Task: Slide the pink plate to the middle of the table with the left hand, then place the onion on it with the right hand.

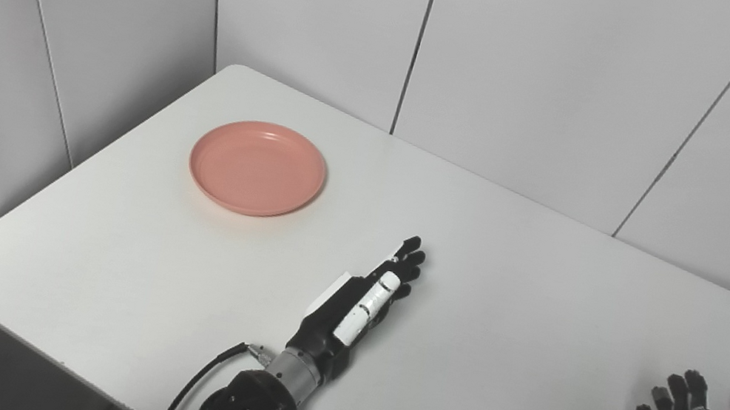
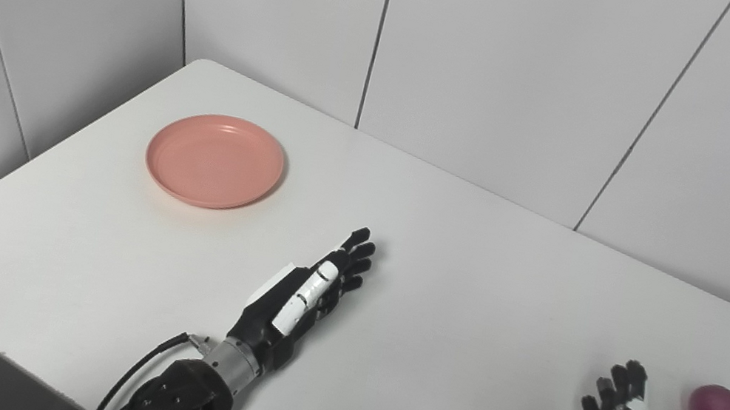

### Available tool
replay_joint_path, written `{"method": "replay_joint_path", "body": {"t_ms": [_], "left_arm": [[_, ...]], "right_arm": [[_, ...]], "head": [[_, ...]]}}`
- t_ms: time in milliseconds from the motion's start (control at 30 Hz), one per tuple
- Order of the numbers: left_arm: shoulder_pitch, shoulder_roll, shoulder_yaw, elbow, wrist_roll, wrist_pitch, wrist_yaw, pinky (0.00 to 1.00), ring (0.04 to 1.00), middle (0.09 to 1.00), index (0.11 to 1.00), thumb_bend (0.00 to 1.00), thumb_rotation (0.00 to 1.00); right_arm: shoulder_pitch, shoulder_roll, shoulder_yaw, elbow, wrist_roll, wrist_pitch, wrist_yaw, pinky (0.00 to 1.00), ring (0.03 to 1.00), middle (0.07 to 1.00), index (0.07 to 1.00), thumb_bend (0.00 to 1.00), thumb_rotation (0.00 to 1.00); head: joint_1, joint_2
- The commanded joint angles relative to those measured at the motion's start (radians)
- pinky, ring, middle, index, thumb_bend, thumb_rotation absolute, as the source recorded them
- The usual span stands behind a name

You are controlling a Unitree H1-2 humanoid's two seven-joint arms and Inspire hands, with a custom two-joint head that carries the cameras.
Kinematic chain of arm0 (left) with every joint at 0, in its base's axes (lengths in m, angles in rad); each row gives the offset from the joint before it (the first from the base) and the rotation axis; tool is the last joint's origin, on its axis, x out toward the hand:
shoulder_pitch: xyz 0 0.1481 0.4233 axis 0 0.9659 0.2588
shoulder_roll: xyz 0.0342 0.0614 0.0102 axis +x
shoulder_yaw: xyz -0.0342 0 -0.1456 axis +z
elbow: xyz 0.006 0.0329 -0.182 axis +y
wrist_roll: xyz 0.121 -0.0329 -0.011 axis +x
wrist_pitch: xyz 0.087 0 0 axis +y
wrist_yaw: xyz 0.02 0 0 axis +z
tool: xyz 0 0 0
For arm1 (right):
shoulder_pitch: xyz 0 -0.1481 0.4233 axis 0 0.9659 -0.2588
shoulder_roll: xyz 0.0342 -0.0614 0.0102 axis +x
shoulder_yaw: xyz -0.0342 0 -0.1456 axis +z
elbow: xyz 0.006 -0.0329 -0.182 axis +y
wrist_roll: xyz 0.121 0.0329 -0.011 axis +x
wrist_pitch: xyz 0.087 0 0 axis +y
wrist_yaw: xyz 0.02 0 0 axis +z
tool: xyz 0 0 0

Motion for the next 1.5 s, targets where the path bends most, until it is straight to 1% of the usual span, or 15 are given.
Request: {"method": "replay_joint_path", "body": {"t_ms": [0,100,200,233,300,400,500,667,800,833,933,1033,1167,1333,1467], "left_arm": [[-0.023,0.023,0.003,-0.047,0.009,0.001,-0.011,1.0,1.0,1.0,1.0,0.54,1.0],[-0.052,0.028,0.009,-0.083,0.031,0.01,-0.006,0.99,0.995,1.0,0.995,0.54,1.0],[-0.076,0.03,0.022,-0.117,0.015,0.026,-0.011,1.0,0.993,0.999,0.991,0.54,0.99],[-0.085,0.032,0.026,-0.131,0.009,0.038,-0.011,1.0,0.991,0.996,0.987,0.53,0.98],[-0.097,0.038,0.03,-0.151,0.003,0.057,-0.012,1.0,0.994,0.997,0.992,0.51,1.0],[-0.127,0.047,0.047,-0.186,-0.008,0.091,-0.014,1.0,0.991,0.999,0.995,0.5,1.0],[-0.149,0.054,0.06,-0.201,-0.018,0.102,-0.015,1.0,0.987,0.997,0.995,0.49,1.0],[-0.197,0.077,0.086,-0.232,-0.012,0.139,-0.003,1.0,0.988,0.993,0.991,0.51,1.0],[-0.242,0.096,0.127,-0.241,-0.021,0.15,0.003,1.0,0.994,1.0,0.997,0.49,1.0],[-0.253,0.105,0.138,-0.238,-0.021,0.144,0.002,1.0,0.994,1.0,0.995,0.49,1.0],[-0.285,0.141,0.17,-0.23,-0.016,0.132,0.002,1.0,0.993,1.0,0.995,0.49,1.0],[-0.307,0.163,0.198,-0.222,-0.023,0.13,0.005,1.0,0.99,1.0,0.996,0.51,1.0],[-0.353,0.189,0.263,-0.212,-0.074,0.14,0.017,1.0,0.975,0.99,0.975,0.48,0.99],[-0.396,0.226,0.312,-0.206,-0.109,0.163,0.018,1.0,0.98,0.99,0.971,0.47,1.0],[-0.43,0.261,0.362,-0.173,-0.185,0.169,0.007,0.98,0.953,0.952,0.944,0.44,1.0]], "right_arm": [[-0.018,0.004,0.0,-0.017,-0.004,-0.016,0.001,1.0,1.0,1.0,1.0,0.08,1.0],[-0.019,0.007,0.001,-0.013,-0.006,-0.02,-0.001,1.0,1.0,1.0,1.0,0.07,1.0],[-0.02,0.007,0.001,-0.008,-0.004,-0.022,0.0,1.0,1.0,1.0,1.0,0.07,1.0],[-0.02,0.007,0.001,-0.006,-0.004,-0.022,0.001,1.0,1.0,1.0,1.0,0.07,1.0],[-0.02,0.006,0.001,-0.006,-0.006,-0.02,0.0,1.0,1.0,1.0,1.0,0.07,1.0],[-0.02,0.008,0.002,0.003,-0.011,-0.028,0.0,1.0,1.0,1.0,1.0,0.07,1.0],[-0.021,0.009,0.002,0.008,-0.01,-0.025,0.002,1.0,1.0,1.0,1.0,0.07,1.0],[-0.022,0.01,0.0,0.023,-0.01,-0.032,0.004,1.0,1.0,1.0,1.0,0.07,1.0],[-0.024,0.008,-0.001,0.037,-0.009,-0.045,0.009,1.0,1.0,1.0,1.0,0.06,1.0],[-0.025,0.008,-0.001,0.04,-0.009,-0.049,0.011,1.0,1.0,1.0,1.0,0.06,1.0],[-0.026,0.008,-0.002,0.049,-0.01,-0.058,0.014,1.0,1.0,1.0,1.0,0.06,1.0],[-0.028,0.008,-0.004,0.056,-0.005,-0.065,0.018,1.0,1.0,1.0,1.0,0.06,1.0],[-0.027,0.008,-0.004,0.054,-0.006,-0.056,0.016,1.0,1.0,1.0,1.0,0.06,1.0],[-0.028,0.011,-0.008,0.052,0.001,-0.045,0.012,1.0,1.0,1.0,1.0,0.04,1.0],[-0.031,0.008,-0.006,0.059,0.001,-0.054,0.019,1.0,1.0,1.0,1.0,0.03,1.0]], "head": [[0.0,-0.002],[-0.001,-0.004],[0.0,-0.005],[0.0,-0.005],[0.0,-0.005],[0.001,-0.01],[0.0,-0.012],[0.004,-0.02],[0.008,-0.025],[0.01,-0.029],[0.014,-0.033],[0.016,-0.036],[0.018,-0.041],[0.019,-0.048],[0.02,-0.054]]}}
